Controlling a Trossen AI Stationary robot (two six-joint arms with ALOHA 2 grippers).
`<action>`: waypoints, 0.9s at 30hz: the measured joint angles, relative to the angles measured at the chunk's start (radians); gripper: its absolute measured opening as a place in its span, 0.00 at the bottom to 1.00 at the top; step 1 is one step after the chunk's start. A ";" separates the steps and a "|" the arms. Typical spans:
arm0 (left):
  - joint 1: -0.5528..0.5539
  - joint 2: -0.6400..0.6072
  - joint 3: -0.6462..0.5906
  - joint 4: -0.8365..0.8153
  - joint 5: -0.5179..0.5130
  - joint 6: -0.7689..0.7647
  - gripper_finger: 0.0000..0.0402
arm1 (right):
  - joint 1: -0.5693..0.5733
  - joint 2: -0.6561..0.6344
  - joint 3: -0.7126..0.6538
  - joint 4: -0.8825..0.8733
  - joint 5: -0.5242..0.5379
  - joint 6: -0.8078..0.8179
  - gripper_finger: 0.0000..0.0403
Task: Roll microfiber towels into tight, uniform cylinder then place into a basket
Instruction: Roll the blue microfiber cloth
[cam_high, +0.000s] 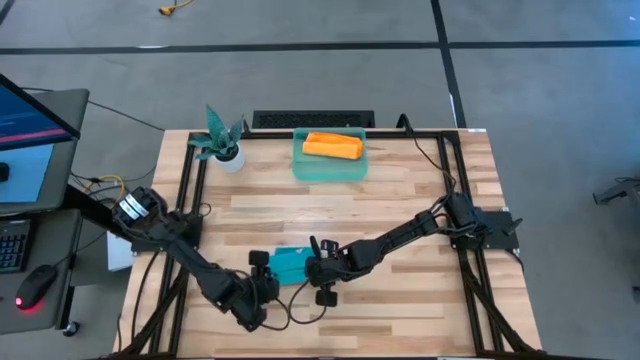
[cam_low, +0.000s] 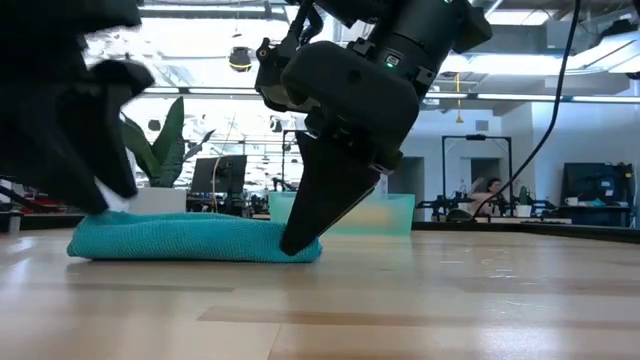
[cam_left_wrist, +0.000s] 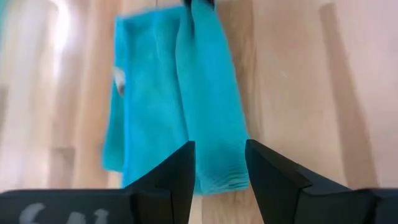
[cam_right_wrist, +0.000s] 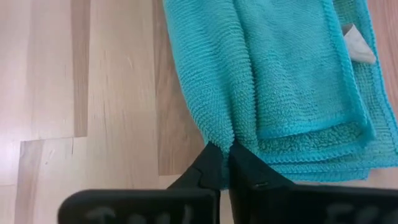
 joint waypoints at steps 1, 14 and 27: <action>-0.012 0.000 0.013 -0.014 -0.021 0.003 0.34 | 0.000 0.000 0.000 0.000 0.000 0.000 0.07; -0.121 -0.001 0.009 0.019 -0.142 -0.027 0.34 | 0.000 0.000 0.000 0.000 0.000 0.000 0.07; -0.134 0.000 0.259 -0.072 -0.211 0.327 0.34 | 0.000 0.000 0.000 0.001 0.001 0.000 0.07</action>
